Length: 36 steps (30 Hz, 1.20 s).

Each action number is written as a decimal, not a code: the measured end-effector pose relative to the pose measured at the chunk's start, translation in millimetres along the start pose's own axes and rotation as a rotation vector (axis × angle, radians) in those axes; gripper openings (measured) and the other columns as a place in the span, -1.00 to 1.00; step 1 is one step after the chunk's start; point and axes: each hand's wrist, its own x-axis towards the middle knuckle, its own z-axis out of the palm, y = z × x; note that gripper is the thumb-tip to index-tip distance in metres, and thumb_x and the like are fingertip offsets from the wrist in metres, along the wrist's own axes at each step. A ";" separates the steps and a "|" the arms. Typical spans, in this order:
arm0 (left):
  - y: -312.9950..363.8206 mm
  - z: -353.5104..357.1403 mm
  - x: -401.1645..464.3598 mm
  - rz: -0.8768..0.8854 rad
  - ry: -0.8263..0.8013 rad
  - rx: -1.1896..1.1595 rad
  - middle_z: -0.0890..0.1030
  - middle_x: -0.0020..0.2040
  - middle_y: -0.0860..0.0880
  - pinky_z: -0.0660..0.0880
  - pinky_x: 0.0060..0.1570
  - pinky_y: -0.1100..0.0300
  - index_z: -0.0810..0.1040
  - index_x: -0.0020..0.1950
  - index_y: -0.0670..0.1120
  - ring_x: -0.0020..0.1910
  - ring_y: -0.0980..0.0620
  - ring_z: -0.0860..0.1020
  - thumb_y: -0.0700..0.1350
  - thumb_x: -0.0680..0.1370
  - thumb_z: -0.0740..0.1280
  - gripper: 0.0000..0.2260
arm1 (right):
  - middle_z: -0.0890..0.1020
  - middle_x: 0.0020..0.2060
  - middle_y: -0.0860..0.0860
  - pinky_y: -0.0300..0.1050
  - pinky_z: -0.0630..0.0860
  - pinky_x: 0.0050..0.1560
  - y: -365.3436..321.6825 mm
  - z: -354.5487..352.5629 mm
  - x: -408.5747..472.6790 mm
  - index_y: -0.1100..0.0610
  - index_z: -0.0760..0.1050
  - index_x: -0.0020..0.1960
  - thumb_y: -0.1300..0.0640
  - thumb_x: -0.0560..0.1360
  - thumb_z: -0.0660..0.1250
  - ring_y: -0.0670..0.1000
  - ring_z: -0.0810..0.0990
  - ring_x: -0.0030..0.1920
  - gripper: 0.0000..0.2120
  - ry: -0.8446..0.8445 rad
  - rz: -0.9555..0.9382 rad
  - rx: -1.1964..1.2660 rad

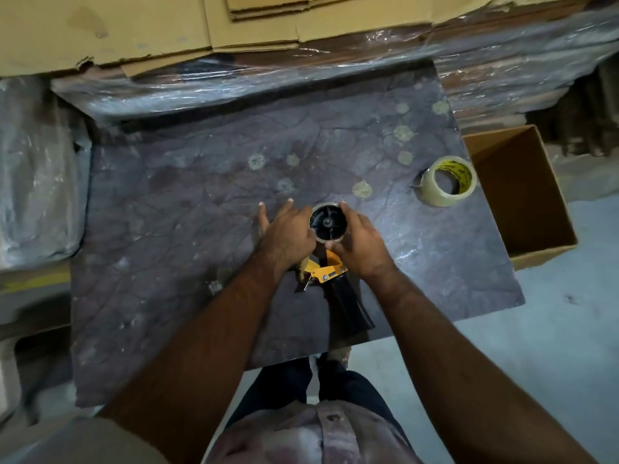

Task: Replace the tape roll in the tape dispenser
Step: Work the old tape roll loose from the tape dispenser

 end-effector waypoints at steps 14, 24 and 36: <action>3.5 -3.4 32.7 -0.158 -0.179 -0.196 0.67 0.13 -0.03 0.31 0.32 -0.08 0.58 0.17 0.01 0.22 -0.11 0.56 0.13 0.56 0.33 -0.71 | 0.68 -0.03 0.07 0.16 0.65 0.09 1.4 -1.1 10.6 -0.05 0.46 -0.12 0.05 0.44 0.47 0.15 0.71 -0.02 -0.83 0.035 0.452 0.373; 19.7 -10.5 18.3 -0.377 -0.198 -0.209 0.54 0.29 -0.11 0.17 0.30 -0.23 0.59 0.16 -0.02 0.42 -0.20 0.31 0.09 0.51 0.37 -0.70 | 0.71 0.00 0.18 -0.13 0.47 -0.05 -16.0 4.3 11.2 0.18 0.65 0.12 0.03 0.54 0.39 0.19 0.64 0.07 -0.73 0.147 0.465 0.038; 34.2 -15.7 3.0 -0.368 -0.052 -0.031 0.58 0.22 -0.07 0.25 0.29 -0.16 0.53 0.28 0.00 0.34 -0.11 0.40 0.14 0.52 0.42 -0.60 | 0.63 0.02 0.18 -0.08 0.48 -0.14 -29.5 0.6 0.1 0.20 0.50 0.17 0.05 0.46 0.44 0.19 0.62 0.01 -0.64 0.203 0.528 -0.012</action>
